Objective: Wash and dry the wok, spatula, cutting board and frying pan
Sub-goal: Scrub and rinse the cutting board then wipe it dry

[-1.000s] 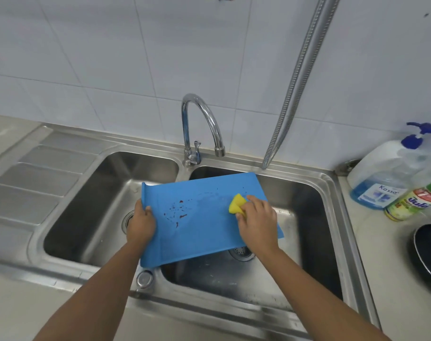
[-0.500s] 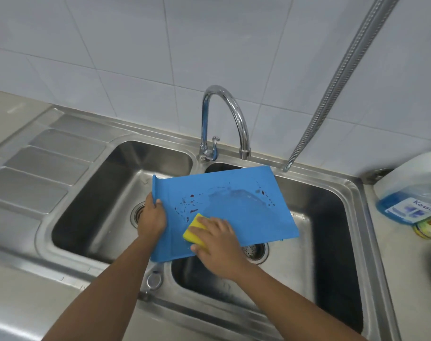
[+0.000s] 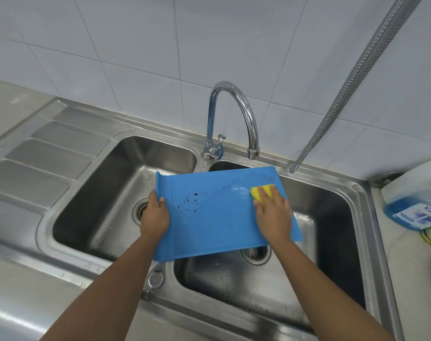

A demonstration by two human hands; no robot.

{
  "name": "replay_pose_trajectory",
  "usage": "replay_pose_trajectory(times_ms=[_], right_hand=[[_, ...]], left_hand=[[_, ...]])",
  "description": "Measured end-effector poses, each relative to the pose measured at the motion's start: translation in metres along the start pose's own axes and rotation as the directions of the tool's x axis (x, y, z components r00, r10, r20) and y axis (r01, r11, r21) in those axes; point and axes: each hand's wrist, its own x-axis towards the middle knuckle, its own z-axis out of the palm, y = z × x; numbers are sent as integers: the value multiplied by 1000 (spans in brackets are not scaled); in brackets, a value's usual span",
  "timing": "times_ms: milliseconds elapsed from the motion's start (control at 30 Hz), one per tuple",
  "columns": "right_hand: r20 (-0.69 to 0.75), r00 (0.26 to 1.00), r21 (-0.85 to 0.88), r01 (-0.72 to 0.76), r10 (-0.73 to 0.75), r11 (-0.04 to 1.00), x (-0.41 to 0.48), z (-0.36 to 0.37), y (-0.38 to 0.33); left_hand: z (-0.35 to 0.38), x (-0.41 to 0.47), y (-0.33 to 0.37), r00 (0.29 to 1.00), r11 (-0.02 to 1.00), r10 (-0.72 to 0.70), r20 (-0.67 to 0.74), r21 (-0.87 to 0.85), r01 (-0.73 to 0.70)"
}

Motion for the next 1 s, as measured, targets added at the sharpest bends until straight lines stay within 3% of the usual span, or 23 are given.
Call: replay_pose_trajectory(times_ms=[133,233,300,367,467,533,733,900,1000], right_hand=[[73,993,37,-99,96,994,-57,1,-19],[73,994,36,81,-83,996,-91,15,-69],[196,961,82,181,-194,980,-90,27,-105],[238,931,142,249,-277,958,-70,36,-130],[270,900,88,331,-343,939,-20,41,-143],[292,905,51,307,-308,950,16,39,-136],[160,984,-39,90,-83,995,65,20,-56],[67,993,-31,-93,95,995,10,7,-7],[22,1000,-50,-17,18,999,-50,12,-39]], left_hand=[[1,0,-1,1000,1000,6,-1,-3,-6],[1,1,-2,1000,1000,0,6,-5,0],[2,2,-3,1000,1000,5,-1,-11,-5],[3,4,-6,1000,1000,5,-9,-28,-5],[3,6,-8,1000,999,14,-6,-38,-14],[3,7,-9,1000,999,13,1,-32,-13],[3,11,-14,998,995,-8,55,-101,14],[4,14,-17,996,991,-18,91,-133,30],[4,14,-17,996,991,-11,93,-131,23]])
